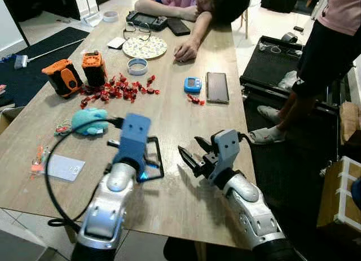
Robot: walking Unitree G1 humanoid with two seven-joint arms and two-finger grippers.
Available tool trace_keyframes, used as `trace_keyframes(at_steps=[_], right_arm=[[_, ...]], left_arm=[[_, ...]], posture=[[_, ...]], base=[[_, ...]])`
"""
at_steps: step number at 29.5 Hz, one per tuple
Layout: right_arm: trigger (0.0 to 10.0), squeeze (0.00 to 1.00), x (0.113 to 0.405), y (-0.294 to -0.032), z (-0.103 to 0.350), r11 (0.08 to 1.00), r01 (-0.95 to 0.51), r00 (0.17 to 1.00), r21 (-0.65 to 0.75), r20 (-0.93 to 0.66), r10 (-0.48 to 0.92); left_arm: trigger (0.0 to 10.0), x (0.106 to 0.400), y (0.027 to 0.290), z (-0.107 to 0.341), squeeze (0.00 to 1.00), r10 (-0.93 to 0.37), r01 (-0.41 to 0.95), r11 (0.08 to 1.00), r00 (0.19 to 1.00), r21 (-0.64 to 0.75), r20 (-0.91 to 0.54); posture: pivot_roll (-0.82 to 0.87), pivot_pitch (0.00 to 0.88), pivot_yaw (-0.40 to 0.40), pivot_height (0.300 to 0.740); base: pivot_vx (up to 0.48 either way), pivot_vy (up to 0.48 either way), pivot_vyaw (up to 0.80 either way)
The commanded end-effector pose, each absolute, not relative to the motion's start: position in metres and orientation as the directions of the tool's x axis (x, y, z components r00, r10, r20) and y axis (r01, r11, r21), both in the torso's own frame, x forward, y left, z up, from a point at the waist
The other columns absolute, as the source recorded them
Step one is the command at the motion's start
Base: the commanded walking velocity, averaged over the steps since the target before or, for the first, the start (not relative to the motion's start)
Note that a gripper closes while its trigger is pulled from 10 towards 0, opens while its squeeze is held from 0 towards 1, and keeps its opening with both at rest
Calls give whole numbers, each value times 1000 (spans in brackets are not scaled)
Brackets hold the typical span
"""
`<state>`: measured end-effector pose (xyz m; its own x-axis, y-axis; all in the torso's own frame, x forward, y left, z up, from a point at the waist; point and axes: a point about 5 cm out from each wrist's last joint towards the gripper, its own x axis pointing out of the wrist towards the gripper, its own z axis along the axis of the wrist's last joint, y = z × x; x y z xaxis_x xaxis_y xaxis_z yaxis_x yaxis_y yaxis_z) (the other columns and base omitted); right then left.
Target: Hang keys on a hook
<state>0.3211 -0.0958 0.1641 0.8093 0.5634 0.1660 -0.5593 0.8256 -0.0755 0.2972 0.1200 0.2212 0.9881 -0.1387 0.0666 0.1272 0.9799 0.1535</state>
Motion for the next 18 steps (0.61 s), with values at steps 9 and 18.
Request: trace_keyframes(at_steps=[9,18], right_arm=[[10000,0,321,-95,162,831,-553,813,-68,174,555],[10000,0,321,-104,206,910,-414,845,0,372,384]], left_arm=[[10000,291,163,256,0,187,-199,979,963,50,192],[10000,281,184,258,0,312,-336,939,922,75,229]], posture=[[116,211,-1,740],[132,175,-10,740]], base=[[0,0,0],[0,0,0]])
